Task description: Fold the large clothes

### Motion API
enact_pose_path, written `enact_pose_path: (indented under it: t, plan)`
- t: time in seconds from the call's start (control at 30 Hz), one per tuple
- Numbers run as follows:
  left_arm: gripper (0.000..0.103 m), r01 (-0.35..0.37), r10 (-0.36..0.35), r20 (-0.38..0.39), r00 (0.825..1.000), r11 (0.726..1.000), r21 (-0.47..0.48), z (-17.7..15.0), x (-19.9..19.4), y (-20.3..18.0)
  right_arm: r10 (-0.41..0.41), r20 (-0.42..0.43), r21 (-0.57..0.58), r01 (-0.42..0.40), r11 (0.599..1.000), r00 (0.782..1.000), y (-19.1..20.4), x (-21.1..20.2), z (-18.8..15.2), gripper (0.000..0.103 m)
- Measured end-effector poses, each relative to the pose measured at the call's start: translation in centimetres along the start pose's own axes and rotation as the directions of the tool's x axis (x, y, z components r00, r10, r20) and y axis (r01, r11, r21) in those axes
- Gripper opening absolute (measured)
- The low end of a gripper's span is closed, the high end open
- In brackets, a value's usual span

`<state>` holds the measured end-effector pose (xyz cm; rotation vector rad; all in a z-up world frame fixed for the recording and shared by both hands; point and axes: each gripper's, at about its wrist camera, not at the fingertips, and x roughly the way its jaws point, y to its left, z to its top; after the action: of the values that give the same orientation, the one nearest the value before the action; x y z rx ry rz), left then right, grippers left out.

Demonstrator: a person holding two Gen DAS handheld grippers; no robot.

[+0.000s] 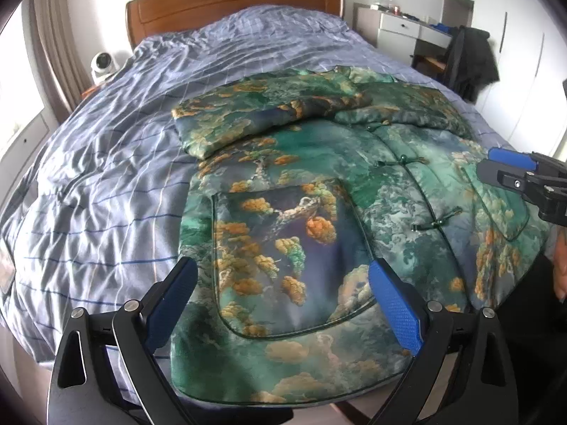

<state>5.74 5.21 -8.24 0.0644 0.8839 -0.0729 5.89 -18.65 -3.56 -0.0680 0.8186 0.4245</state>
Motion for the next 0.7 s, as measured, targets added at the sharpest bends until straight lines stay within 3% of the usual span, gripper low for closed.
enact_pose_path:
  t: [0.17, 0.3, 0.43, 0.53, 0.7]
  plan:
    - [0.097, -0.017, 0.016, -0.018, 1.0, 0.996, -0.088, -0.6, -0.2, 4.2, -0.011, -0.007, 0.038, 0.011, 0.999, 1.0, -1.8, -0.6, 0.2, 0.069]
    - [0.097, -0.015, -0.004, -0.08, 0.997, 0.972, -0.236, -2.4, 0.7, 9.3, -0.115, -0.014, 0.103, 0.116, 0.988, 0.993, -7.6, -3.0, -0.5, 0.069]
    - [0.097, 0.108, -0.168, -0.13, 0.977, 0.919, -0.38, -4.2, 2.2, 12.2, -0.198, -0.129, 0.205, 0.222, 0.953, 0.972, -15.5, -4.2, -3.3, 0.074]
    - [0.097, 0.104, -0.182, -0.157, 0.971, 0.907, -0.408, -5.2, 3.7, 12.4, -0.213, -0.227, 0.235, 0.266, 0.935, 0.95, -19.5, -4.3, -5.8, 0.074]
    - [0.098, 0.227, -0.337, -0.214, 0.917, 0.881, -0.415, -6.2, 6.3, 10.7, -0.129, -0.301, 0.288, 0.219, 0.932, 0.945, -22.5, -3.5, -9.2, 0.074]
